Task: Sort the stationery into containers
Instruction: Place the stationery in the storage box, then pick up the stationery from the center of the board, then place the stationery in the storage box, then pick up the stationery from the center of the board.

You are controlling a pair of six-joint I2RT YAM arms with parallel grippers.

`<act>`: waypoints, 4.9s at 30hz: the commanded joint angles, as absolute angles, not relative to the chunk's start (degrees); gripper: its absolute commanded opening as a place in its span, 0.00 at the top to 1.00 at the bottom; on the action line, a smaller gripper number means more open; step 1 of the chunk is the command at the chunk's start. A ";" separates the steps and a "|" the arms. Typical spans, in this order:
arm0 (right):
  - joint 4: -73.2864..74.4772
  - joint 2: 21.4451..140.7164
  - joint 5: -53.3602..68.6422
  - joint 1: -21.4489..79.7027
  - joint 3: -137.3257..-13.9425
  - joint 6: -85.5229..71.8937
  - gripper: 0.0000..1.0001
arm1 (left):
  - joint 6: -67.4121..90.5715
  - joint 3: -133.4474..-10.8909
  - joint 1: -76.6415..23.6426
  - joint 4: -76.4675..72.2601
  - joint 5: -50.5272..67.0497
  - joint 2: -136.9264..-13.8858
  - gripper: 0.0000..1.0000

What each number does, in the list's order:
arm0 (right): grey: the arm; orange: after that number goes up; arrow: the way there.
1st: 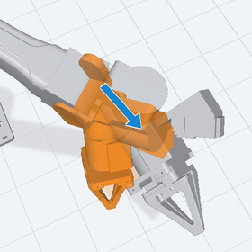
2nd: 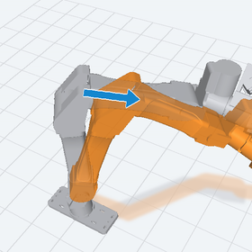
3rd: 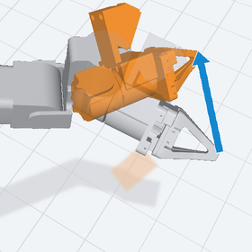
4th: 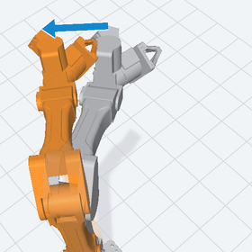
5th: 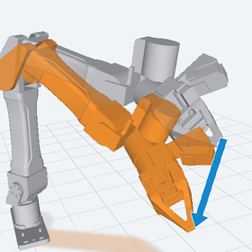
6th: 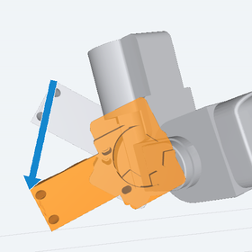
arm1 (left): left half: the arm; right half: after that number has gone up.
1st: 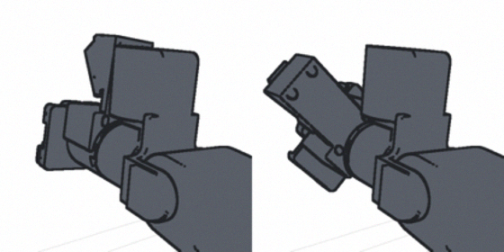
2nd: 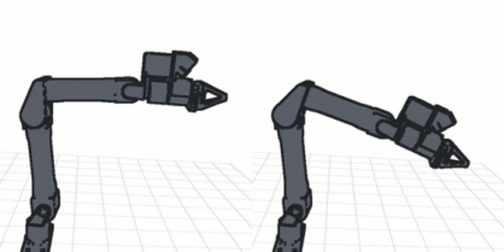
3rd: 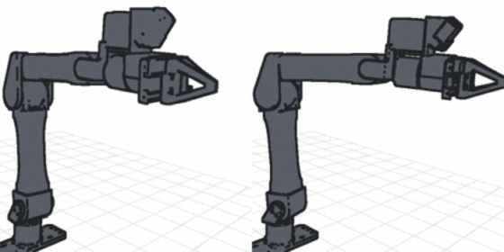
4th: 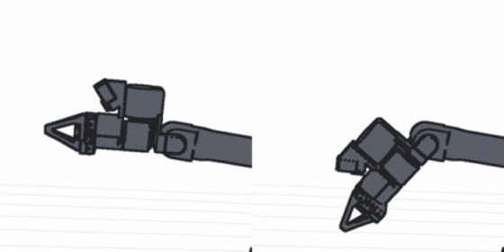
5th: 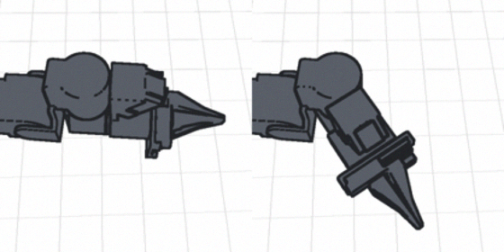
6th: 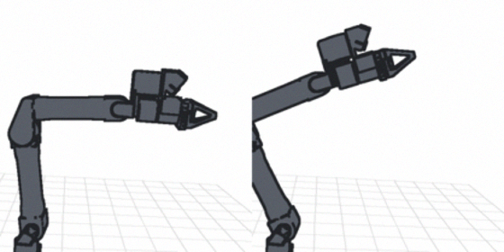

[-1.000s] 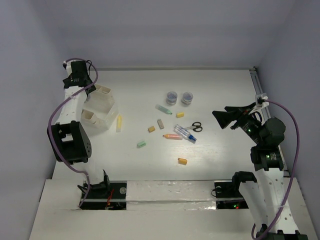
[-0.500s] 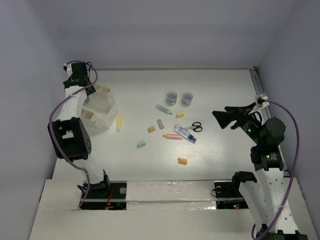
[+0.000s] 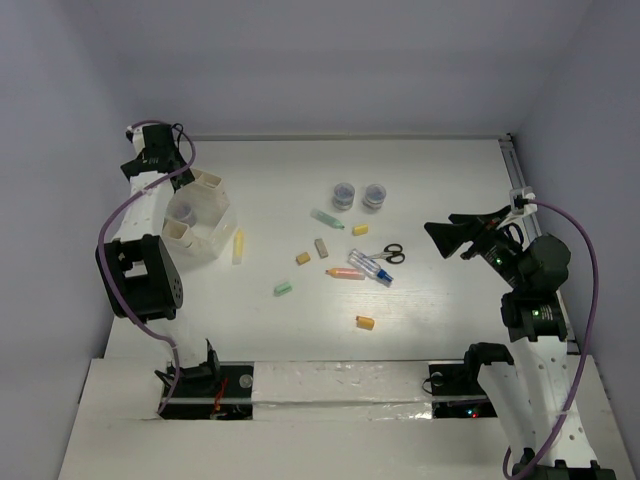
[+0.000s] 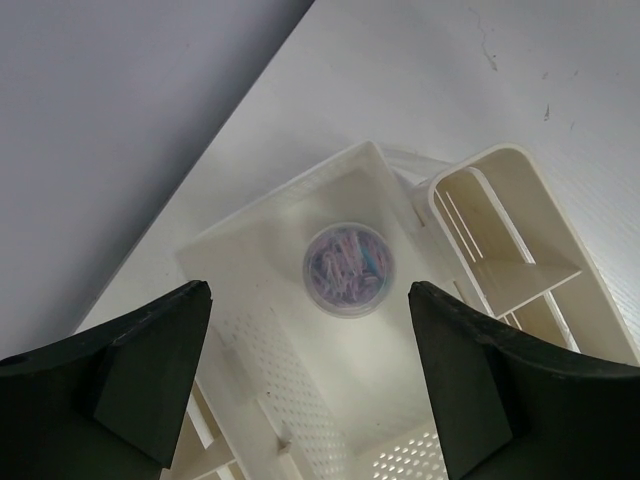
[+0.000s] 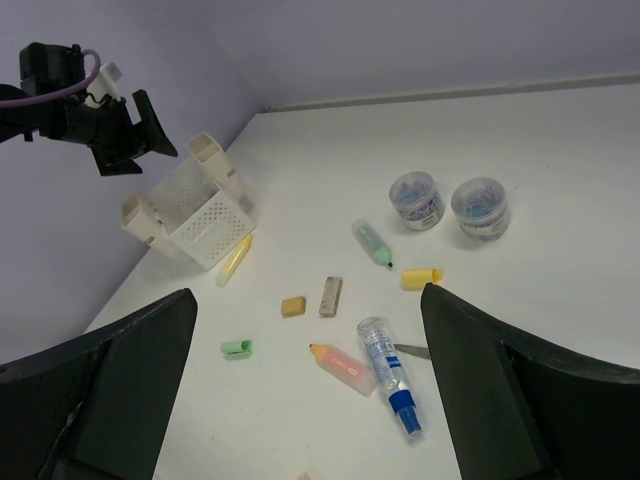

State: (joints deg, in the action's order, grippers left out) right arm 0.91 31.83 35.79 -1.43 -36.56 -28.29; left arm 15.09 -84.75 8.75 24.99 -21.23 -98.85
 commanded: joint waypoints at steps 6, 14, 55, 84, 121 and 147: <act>-0.18 31.29 35.51 -1.67 -37.00 -27.95 0.00 | 14.95 -89.55 2.05 22.68 -22.75 -90.45 0.24; 1.84 32.34 33.14 -1.67 -37.26 -27.42 0.00 | 16.52 -94.13 -23.10 20.66 -22.33 -92.63 0.24; 1.93 33.05 33.93 -1.67 -37.27 -27.51 0.00 | 18.46 -119.71 -36.74 22.94 -16.79 -135.18 0.23; 3.77 32.61 32.78 -1.67 -37.97 -26.63 0.00 | 15.56 -80.02 -4.41 23.39 -17.84 -82.98 0.67; 2.72 33.05 34.01 -1.67 -37.79 -27.07 0.00 | 16.61 -74.45 5.63 17.23 -15.99 -89.56 0.04; 5.18 26.98 22.68 -1.67 -37.09 -26.63 0.00 | 18.20 -99.21 -43.49 12.92 -17.14 -108.26 0.01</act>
